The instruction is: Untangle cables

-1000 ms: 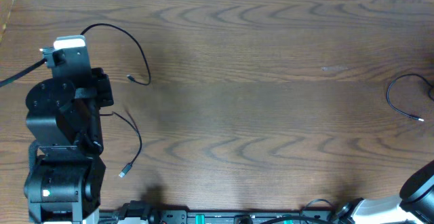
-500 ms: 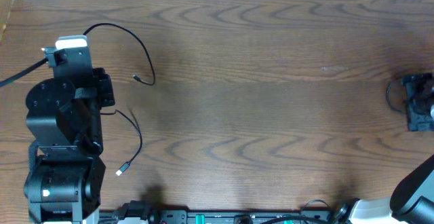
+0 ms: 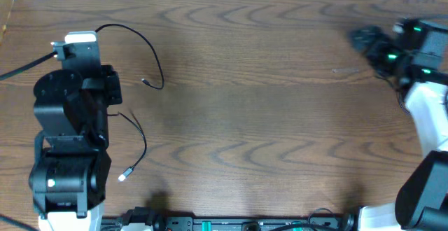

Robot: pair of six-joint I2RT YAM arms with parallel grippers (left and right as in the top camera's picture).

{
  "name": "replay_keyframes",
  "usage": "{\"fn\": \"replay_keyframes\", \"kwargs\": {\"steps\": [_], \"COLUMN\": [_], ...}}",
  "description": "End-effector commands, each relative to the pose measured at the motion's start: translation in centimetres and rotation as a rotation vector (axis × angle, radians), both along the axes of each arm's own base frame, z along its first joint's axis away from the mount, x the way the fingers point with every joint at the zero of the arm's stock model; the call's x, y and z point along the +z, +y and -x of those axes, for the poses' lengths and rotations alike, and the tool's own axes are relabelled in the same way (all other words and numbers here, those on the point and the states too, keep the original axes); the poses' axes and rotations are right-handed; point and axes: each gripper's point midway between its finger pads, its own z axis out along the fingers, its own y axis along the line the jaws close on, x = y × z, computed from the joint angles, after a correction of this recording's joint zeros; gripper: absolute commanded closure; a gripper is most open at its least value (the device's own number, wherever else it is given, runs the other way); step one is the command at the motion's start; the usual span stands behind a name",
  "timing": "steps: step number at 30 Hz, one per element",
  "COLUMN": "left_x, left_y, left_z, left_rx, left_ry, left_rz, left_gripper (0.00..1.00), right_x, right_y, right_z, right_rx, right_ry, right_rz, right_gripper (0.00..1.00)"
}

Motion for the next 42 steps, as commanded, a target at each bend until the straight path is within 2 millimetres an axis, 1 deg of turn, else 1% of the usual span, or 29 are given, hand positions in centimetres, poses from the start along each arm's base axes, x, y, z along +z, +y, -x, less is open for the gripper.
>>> {"fn": "replay_keyframes", "kwargs": {"steps": [1,3,4,6,8,10,12,15,18,20,22,24,28,30,34,37,40,42], "left_x": [-0.1,-0.4,-0.7,-1.2,-1.9,-2.8,-3.8,-5.7,-7.4,-8.3,-8.8,-9.0,-8.6,-8.1,-5.4,-3.0,-1.1,-0.2], "left_y": [-0.8,-1.5,-1.9,-2.8,-3.6,-4.2,-4.7,-5.1,-6.0,-6.6,-7.5,-9.4,-13.8,-15.2,-18.5,-21.7,-24.4,-25.5], "left_z": [-0.6,-1.0,-1.2,-1.6,-2.1,-2.8,-3.6,-4.9,-5.9,-6.4,-6.8,-7.0,-6.9,-7.2,-7.7,-7.5,-6.9,-6.7], "left_rx": [-0.045,-0.084,-0.108,-0.154,-0.197,-0.228,-0.250,-0.270,-0.310,-0.339,-0.388,-0.480,-0.687,-0.735,-0.830,-0.920,-1.000,-1.032], "left_ry": [0.002,0.014,0.021,0.039,0.063,0.090,0.124,0.182,0.229,0.255,0.267,0.270,0.261,0.236,0.122,0.020,-0.059,-0.099], "left_rz": [0.027,0.043,0.052,0.072,0.091,0.108,0.122,0.141,0.169,0.190,0.218,0.266,0.349,0.343,0.322,0.312,0.294,0.287], "left_gripper": [0.93,0.93,0.92,0.92,0.93,0.92,0.92,0.92,0.93,0.93,0.93,0.93,0.93,0.92,0.93,0.93,0.92,0.93], "right_x": [2.3,2.1,1.8,1.1,0.6,0.7,1.5,3.7,6.2,7.5,8.0,8.0,8.0,8.0,7.9,7.9,7.8,7.7], "right_y": [6.4,8.4,8.9,9.1,8.8,8.7,8.5,8.1,8.8,10.3,12.1,13.7,15.7,16.7,18.6,19.6,20.2,20.3], "right_z": [0.8,1.0,0.9,0.4,0.0,0.1,0.4,1.3,2.4,3.3,4.0,4.6,5.4,5.8,6.7,7.2,7.6,7.7], "right_rx": [0.381,0.482,0.495,0.471,0.426,0.402,0.371,0.322,0.325,0.367,0.436,0.503,0.566,0.589,0.639,0.670,0.686,0.689], "right_ry": [-0.229,-0.297,-0.306,-0.289,-0.262,-0.248,-0.243,-0.263,-0.325,-0.371,-0.410,-0.432,-0.450,-0.458,-0.473,-0.487,-0.488,-0.482], "right_rz": [0.164,0.276,0.332,0.428,0.499,0.539,0.588,0.690,0.748,0.710,0.655,0.605,0.571,0.566,0.560,0.567,0.563,0.563], "right_gripper": [0.01,0.01,0.01,0.01,0.01,0.01,0.01,0.01,0.01,0.01,0.01,0.01,0.01,0.01,0.01,0.01,0.01,0.01]}}
